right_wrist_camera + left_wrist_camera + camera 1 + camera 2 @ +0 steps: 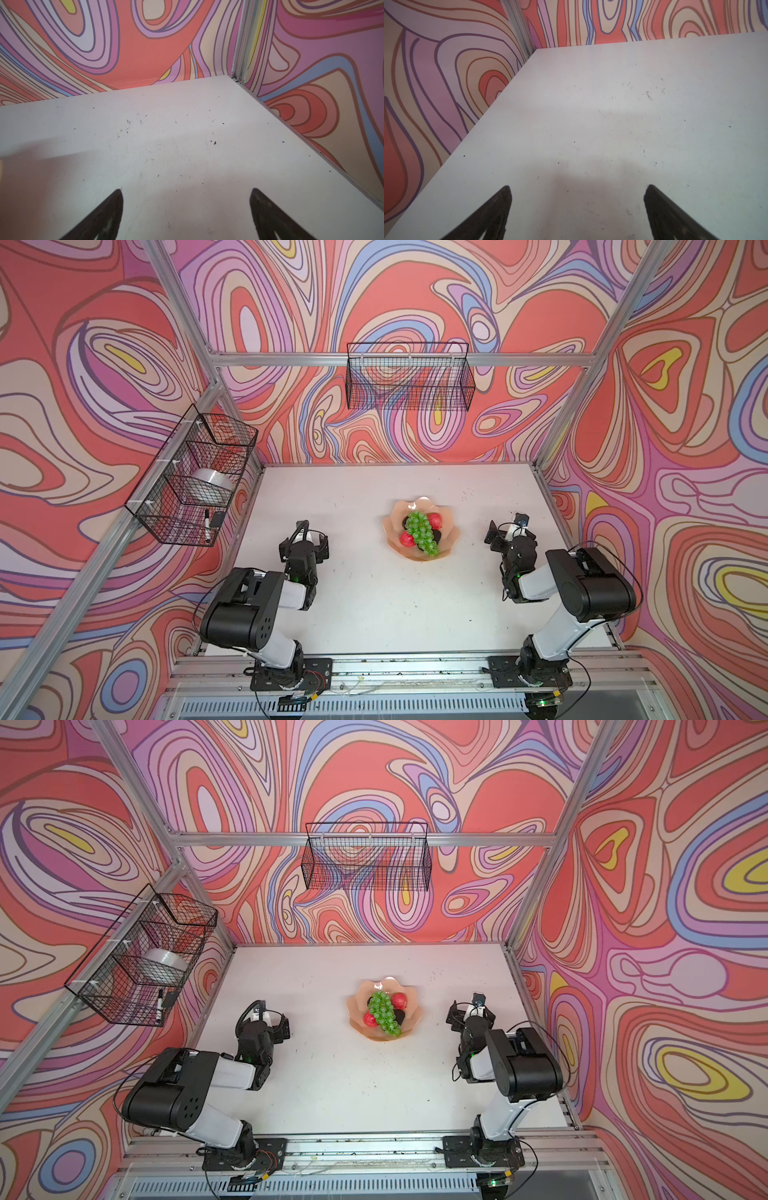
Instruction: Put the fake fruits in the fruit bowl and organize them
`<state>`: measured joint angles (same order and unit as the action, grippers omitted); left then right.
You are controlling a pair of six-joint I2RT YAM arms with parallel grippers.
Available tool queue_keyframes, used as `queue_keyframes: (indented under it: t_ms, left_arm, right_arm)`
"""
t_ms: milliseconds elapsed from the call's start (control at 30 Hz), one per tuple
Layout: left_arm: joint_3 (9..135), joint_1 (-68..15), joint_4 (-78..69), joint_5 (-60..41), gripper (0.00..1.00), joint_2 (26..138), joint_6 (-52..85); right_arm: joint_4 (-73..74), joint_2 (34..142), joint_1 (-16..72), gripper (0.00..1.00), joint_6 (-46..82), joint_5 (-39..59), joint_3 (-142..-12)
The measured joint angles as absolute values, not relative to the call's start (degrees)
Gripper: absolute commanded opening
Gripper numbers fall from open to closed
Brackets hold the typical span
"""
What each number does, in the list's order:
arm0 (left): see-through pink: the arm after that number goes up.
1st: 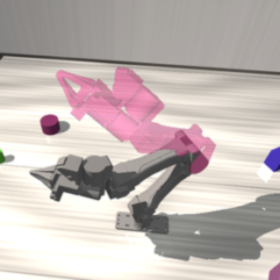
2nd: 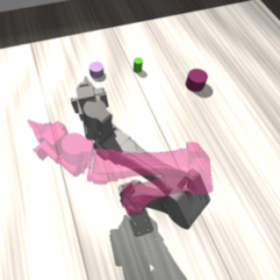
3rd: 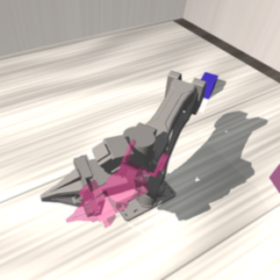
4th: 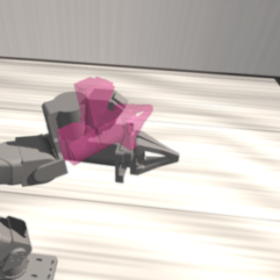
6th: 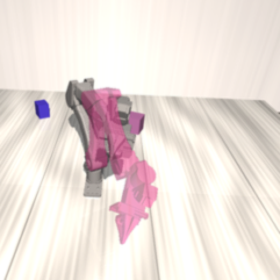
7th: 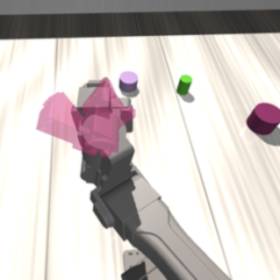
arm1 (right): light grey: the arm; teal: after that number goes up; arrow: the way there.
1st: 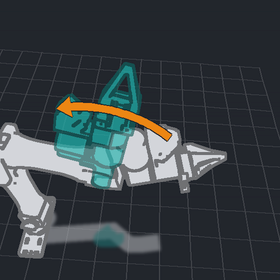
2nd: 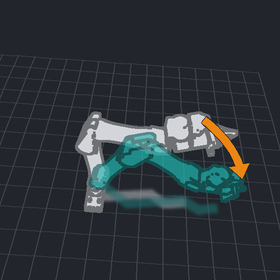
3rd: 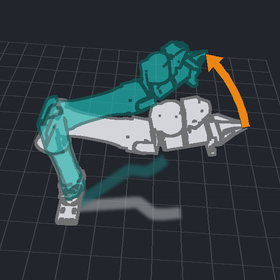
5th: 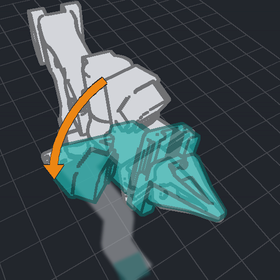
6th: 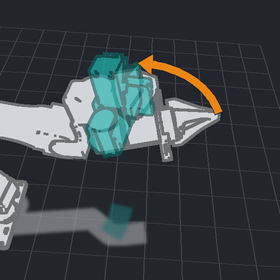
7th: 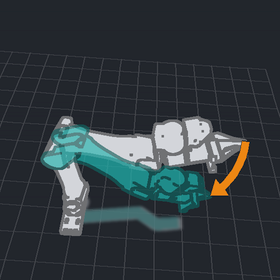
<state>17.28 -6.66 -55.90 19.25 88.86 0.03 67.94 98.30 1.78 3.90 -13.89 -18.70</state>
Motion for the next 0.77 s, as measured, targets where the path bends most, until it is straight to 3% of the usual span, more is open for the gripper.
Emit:
queue_keyframes:
  t_ms: [767]
  left_arm:
    - [19.1,-6.3,-55.7,18.2,1.00,89.0,0.0]
  right_arm:
    - [58.4,98.3,1.8,0.98,3.9,-14.3,-25.4]
